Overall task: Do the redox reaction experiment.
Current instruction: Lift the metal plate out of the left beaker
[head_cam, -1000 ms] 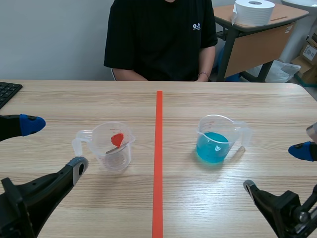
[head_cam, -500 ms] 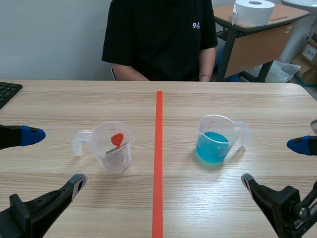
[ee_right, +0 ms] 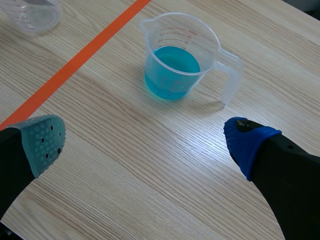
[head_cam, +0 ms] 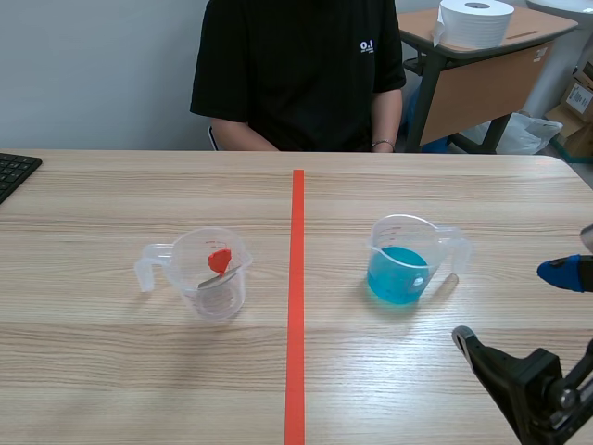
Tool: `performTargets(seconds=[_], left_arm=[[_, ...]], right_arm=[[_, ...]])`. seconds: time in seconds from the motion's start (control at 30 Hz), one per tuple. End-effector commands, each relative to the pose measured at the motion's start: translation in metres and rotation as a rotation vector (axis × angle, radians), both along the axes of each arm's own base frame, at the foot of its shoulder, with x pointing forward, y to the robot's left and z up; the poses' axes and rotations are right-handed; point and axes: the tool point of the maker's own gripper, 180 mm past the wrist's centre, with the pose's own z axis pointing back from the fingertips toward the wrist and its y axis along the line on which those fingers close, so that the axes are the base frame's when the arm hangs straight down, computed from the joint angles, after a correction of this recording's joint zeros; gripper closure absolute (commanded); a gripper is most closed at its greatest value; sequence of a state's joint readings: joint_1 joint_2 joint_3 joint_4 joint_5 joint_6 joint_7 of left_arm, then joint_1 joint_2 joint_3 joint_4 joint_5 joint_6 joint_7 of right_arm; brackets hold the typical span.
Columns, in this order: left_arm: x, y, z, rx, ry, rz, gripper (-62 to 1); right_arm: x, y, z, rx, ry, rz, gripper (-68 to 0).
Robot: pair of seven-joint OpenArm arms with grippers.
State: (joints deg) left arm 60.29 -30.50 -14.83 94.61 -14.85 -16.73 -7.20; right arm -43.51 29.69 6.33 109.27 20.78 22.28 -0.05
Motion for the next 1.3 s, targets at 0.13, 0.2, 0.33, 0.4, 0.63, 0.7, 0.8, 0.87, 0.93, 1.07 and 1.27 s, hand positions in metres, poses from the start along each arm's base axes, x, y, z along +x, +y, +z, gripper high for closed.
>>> performTargets(seconds=[0.13,0.2,0.33,0.4,0.63,0.7,0.8,0.87,0.93,1.07,1.27], left_arm=[[-0.032,0.032,-0.029,0.011,0.072,0.112,-62.3],[-0.045,0.041,-0.038,0.01,0.095,0.157,-62.3],[-0.07,0.051,-0.056,0.007,0.148,0.236,-62.3],[-0.079,0.052,-0.065,0.001,0.173,0.273,-62.3],[-0.091,0.05,-0.095,-0.028,0.22,0.366,-62.3],[-0.09,0.048,-0.102,-0.037,0.223,0.38,-62.3],[-0.087,0.043,-0.109,-0.052,0.225,0.389,-62.3],[-0.083,0.039,-0.113,-0.063,0.224,0.387,-62.3],[-0.08,0.036,-0.117,-0.07,0.228,0.383,-62.3],[-0.077,0.035,-0.121,-0.071,0.228,0.385,-62.3],[-0.077,0.035,-0.121,-0.071,0.228,0.385,-62.3]], right_arm=[[0.006,0.002,0.011,0.007,-0.04,0.007,-66.7],[0.007,0.002,0.012,0.008,-0.042,0.007,-66.7],[0.007,0.002,0.011,0.005,-0.042,0.008,-66.7],[0.007,0.002,0.011,0.005,-0.042,0.009,-66.7],[0.012,0.003,0.017,-0.014,-0.081,0.027,-66.7],[0.016,0.005,0.02,-0.029,-0.103,0.046,-66.7],[0.018,0.013,0.027,-0.035,-0.133,0.115,-66.7],[0.019,0.022,0.032,-0.022,-0.155,0.165,-66.7],[0.022,0.03,0.036,-0.018,-0.17,0.205,-66.7],[0.028,0.045,0.043,-0.016,-0.199,0.274,-66.7],[0.035,0.074,0.052,0.012,-0.253,0.378,-66.7]])
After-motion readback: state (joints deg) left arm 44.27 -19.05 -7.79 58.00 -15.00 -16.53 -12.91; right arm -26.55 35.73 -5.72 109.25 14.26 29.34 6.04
